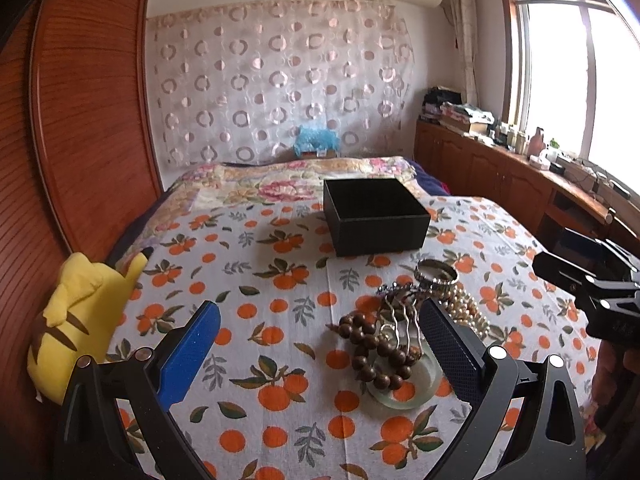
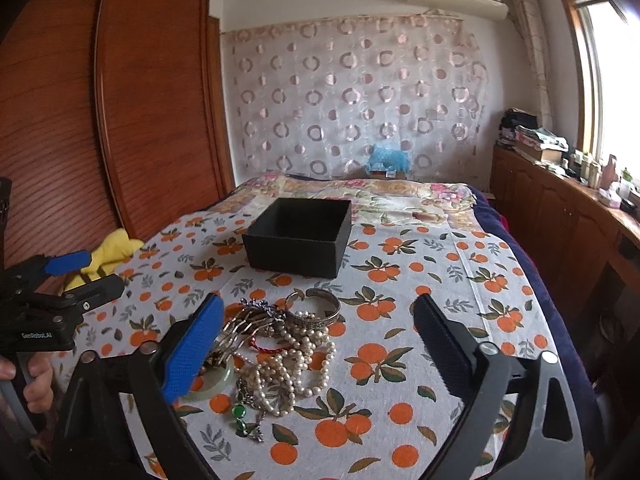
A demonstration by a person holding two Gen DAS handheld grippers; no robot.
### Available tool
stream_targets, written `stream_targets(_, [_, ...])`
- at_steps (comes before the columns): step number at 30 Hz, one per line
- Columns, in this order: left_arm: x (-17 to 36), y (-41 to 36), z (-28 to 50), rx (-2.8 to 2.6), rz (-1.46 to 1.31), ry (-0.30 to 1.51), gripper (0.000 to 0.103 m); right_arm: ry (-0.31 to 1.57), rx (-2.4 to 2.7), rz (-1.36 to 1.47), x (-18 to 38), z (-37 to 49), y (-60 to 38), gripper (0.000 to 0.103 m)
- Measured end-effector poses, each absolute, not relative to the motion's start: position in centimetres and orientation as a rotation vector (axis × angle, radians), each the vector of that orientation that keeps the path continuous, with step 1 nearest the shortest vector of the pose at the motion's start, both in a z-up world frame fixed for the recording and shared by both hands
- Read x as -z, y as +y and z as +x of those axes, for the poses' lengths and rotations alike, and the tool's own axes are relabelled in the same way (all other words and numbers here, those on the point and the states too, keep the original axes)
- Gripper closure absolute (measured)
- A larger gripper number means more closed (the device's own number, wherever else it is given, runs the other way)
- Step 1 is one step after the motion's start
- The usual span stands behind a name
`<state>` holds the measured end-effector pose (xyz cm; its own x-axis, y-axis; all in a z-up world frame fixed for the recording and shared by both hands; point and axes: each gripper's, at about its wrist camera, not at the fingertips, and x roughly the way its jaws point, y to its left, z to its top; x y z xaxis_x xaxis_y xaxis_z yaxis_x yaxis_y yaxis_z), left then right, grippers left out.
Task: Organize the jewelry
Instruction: 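Grasp the silver flower hairpins with the left tool while the right tool grasps the silver cuff bangle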
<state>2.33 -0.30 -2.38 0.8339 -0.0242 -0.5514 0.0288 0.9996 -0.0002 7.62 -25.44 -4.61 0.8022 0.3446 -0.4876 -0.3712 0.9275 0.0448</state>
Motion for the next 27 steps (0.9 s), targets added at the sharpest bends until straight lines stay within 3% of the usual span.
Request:
stream_targets(11, [4.1,-0.1,3.3,0.052,0.010,0.639,0.006,0.596,-0.496,-0.094,5.8,10.6,-24.2,0.011])
stream_targets(13, [4.6,0.0,3.5,0.062,0.004,0.655,0.006,0.633,-0.526,-0.106,6.4,11.7,-23.7,0.019])
stream_targets(27, [7.3,-0.1,6.2,0.133,-0.007,0.756,0.006,0.867,-0.597,-0.128,11.3,19.8,-21.8,0.031])
